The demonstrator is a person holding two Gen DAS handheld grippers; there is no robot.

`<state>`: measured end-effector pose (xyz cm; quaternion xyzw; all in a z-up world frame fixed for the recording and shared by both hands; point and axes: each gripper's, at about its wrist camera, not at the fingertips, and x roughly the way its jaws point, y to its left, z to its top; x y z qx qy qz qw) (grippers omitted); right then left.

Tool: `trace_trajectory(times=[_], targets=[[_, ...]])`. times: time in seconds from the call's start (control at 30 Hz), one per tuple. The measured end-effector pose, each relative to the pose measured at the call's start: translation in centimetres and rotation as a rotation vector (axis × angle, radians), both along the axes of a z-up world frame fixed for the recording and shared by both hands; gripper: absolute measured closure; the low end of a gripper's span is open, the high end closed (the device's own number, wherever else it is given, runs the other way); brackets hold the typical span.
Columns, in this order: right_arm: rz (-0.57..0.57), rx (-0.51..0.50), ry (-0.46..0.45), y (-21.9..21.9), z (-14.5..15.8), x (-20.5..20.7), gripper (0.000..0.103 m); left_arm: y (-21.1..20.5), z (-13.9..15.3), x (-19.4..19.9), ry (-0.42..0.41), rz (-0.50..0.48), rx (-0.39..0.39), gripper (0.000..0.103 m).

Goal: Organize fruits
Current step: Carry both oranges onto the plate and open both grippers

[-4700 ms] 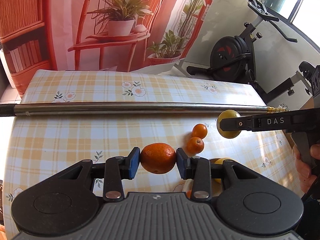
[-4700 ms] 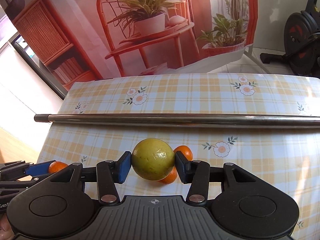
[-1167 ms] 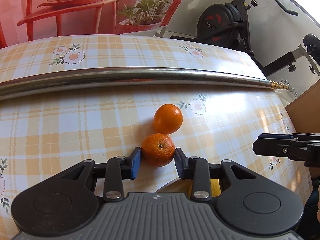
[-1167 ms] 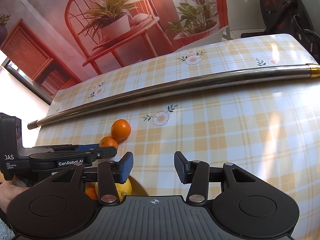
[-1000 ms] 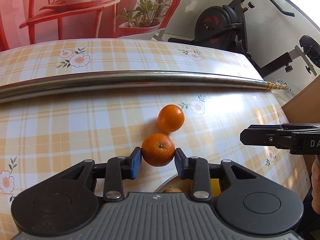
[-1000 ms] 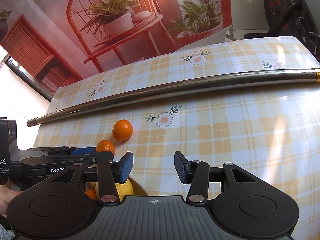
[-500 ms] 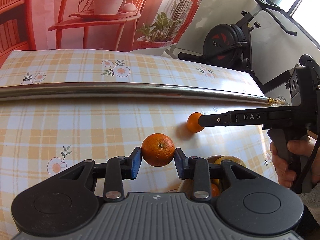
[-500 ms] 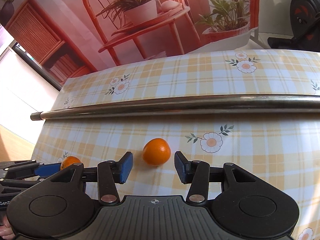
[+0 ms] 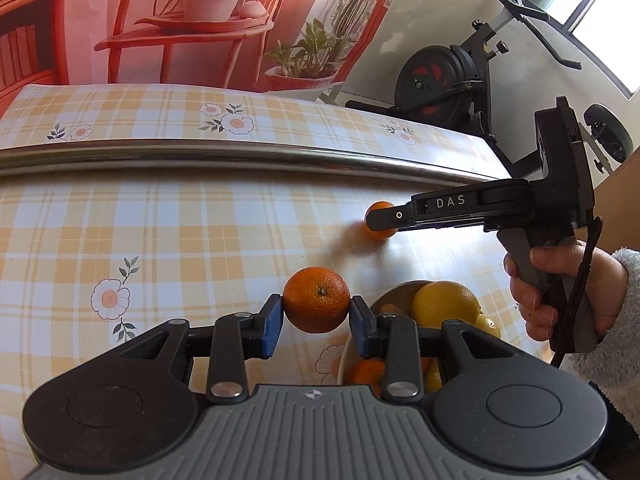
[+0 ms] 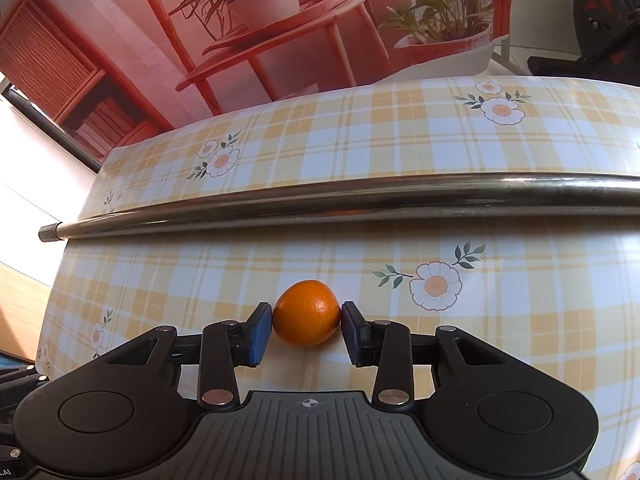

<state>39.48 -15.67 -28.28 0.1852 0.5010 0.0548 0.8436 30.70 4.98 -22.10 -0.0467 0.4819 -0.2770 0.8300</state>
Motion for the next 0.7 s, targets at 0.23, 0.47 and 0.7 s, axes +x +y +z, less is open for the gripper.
trace_trajectory(times=[0.23,0.47,0.7], targets=[[0.005,-0.002,-0.023,0.0,1.4,-1.9,0.069,-0.2,0.5,-1.4,-0.013,-0.03,0.013,0.065],[0.012,0.017,-0.081,-0.2,4.0,-6.1,0.069,-0.8,0.9,-3.4,-0.021,-0.076,0.015,0.065],[0.001,0.039,-0.119,-0.4,6.0,-11.0,0.069,-1.7,0.5,-5.6,-0.012,-0.134,0.018,0.065]])
